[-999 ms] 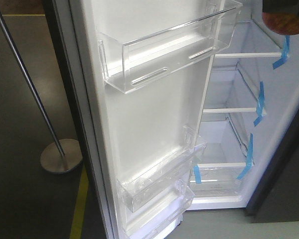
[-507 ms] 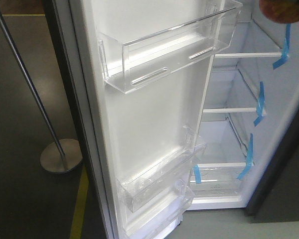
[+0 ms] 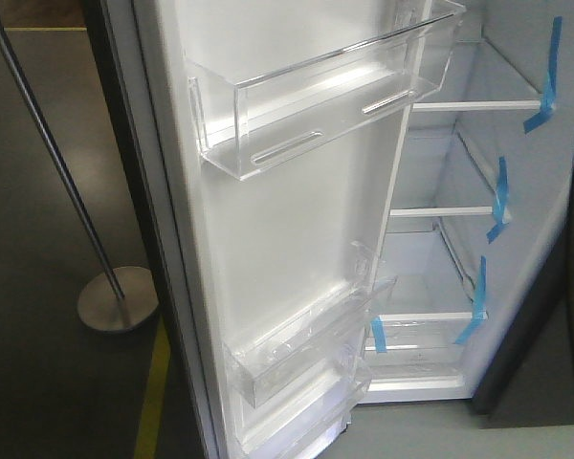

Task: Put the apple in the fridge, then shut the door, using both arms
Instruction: 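Lower the apple into the upper door bin and open the right gripper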

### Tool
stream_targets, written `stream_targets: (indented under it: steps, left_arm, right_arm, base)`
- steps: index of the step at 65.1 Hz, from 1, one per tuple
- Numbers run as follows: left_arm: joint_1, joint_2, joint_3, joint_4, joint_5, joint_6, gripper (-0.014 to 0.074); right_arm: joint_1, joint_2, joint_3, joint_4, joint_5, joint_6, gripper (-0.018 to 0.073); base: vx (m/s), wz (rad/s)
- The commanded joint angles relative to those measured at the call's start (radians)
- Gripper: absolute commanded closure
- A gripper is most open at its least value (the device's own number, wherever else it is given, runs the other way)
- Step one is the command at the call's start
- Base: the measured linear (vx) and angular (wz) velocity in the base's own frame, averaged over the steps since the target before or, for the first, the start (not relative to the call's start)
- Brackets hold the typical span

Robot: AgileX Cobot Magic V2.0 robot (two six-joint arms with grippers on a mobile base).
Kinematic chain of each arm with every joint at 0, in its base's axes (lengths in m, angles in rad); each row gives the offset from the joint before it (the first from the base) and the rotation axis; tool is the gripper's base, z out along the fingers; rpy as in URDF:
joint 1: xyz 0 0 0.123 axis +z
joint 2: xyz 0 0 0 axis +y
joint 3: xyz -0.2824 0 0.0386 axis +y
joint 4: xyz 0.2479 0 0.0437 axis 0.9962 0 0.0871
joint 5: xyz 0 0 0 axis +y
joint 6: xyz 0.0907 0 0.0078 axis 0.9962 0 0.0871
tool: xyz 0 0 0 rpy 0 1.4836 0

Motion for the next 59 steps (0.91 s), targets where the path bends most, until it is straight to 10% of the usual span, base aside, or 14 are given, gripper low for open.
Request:
stream_targets:
  steps: [1,16,40,59]
  left_arm:
    - [-0.005,-0.015,-0.018,-0.004,-0.078,-0.011,0.0603]
    - [-0.005,-0.015,-0.018,-0.004,-0.078,-0.011,0.0603]
    - [-0.005,-0.015,-0.018,-0.004,-0.078,-0.011,0.0603]
    - [-0.006,-0.015,-0.018,-0.004,-0.082,-0.011,0.0603]
  right_arm:
    - [0.024,0.021,-0.065,0.066,-0.027,-0.058,0.0295]
    - [0.088,0.085,-0.095,0.033,-0.034,-0.106,0.0241]
    - [0.088,0.088,-0.094,-0.039,-0.039,-0.053,-0.0092]
    - [0.088,0.081,-0.094,-0.053,-0.046,-0.049,-0.0083]
  base:
    - [0.00,0.00]
    - [0.00,0.00]
    - [0.00,0.00]
    - [0.00,0.00]
